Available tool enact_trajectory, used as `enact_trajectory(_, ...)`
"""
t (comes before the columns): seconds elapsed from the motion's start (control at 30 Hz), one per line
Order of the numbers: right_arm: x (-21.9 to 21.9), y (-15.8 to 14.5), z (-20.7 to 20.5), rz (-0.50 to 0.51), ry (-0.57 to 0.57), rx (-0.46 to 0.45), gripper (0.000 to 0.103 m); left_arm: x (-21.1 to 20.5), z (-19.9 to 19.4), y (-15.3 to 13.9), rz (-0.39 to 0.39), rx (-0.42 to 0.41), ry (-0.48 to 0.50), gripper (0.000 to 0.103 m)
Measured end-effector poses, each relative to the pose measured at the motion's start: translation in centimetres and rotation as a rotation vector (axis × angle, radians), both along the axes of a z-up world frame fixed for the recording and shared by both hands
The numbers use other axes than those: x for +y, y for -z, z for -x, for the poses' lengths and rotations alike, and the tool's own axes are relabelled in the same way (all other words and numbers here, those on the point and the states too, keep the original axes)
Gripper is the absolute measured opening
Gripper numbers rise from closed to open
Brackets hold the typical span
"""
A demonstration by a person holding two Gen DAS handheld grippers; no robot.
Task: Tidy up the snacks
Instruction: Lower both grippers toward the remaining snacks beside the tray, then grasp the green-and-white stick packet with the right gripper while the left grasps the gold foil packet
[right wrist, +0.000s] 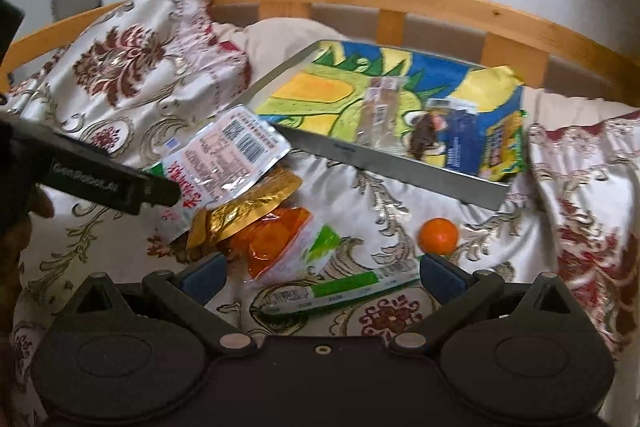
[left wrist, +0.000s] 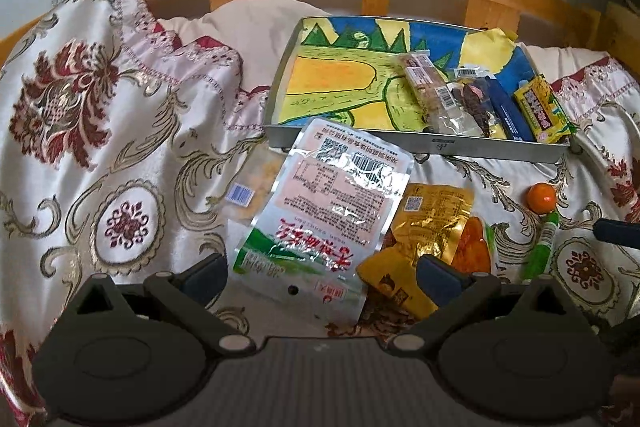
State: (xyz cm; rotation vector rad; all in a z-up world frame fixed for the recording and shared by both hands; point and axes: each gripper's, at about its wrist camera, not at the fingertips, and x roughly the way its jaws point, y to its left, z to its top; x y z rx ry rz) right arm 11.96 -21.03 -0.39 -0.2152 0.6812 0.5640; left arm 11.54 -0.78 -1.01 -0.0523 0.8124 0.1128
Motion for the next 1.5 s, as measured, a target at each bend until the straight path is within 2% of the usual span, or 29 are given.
enact_trajectory(0.13,-0.5,0.6,-1.1,-0.058,0.015,0.090,0.098,-0.5,-1.1,0.4,-0.001,0.008,0.004,0.102)
enact_trajectory(0.3,-1.3,1.1,-1.6,-0.106,0.045,0.173,0.085,-0.7,-2.1,0.7,0.026,0.011,0.014,0.102)
enact_trajectory(0.47,-1.5,1.4,-1.8,-0.127,0.052,0.204,0.082,-0.8,-1.9,0.6,0.096,-0.048,0.090,0.102)
enact_trajectory(0.63,-1.6,2.3,-2.8,-0.179,0.061,0.240,0.081,-1.4,-2.6,1.0,0.157,-0.036,0.190,0.102)
enact_trajectory(0.73,-2.3,2.6,-3.5,-0.227,0.086,0.271,0.074,-1.5,-2.6,1.0,0.186,-0.029,0.224,0.102)
enact_trajectory(0.8,-2.8,2.7,-3.9,-0.252,0.109,0.285,0.061,-1.4,-2.2,1.2,0.190,-0.030,0.244,0.101)
enact_trajectory(0.87,-3.2,2.9,-4.4,-0.266,0.130,0.301,0.054,-1.2,-1.7,1.3,0.177,-0.030,0.268,0.100)
enact_trajectory(0.93,-3.5,3.0,-4.8,-0.281,0.145,0.312,0.050,-1.2,-1.3,1.5,0.155,-0.031,0.281,0.097)
enact_trajectory(1.1,-3.3,3.3,-5.3,-0.289,0.146,0.312,0.050,-2.0,-1.2,2.0,0.085,-0.007,0.328,0.083)
enact_trajectory(1.2,-2.9,3.5,-5.5,-0.275,0.143,0.297,0.050,-2.6,-1.5,2.2,0.043,-0.008,0.348,0.080)
enact_trajectory(1.3,-2.8,3.7,-5.7,-0.284,0.142,0.291,0.052,-3.0,-2.1,2.5,0.020,0.004,0.352,0.069)
enact_trajectory(1.43,-2.7,4.2,-6.5,-0.297,0.152,0.302,0.052,-3.0,-2.8,2.6,0.052,0.020,0.369,0.061)
enact_trajectory(1.5,-2.4,4.4,-6.7,-0.285,0.150,0.293,0.052,-2.9,-3.0,2.6,0.062,0.027,0.375,0.060)
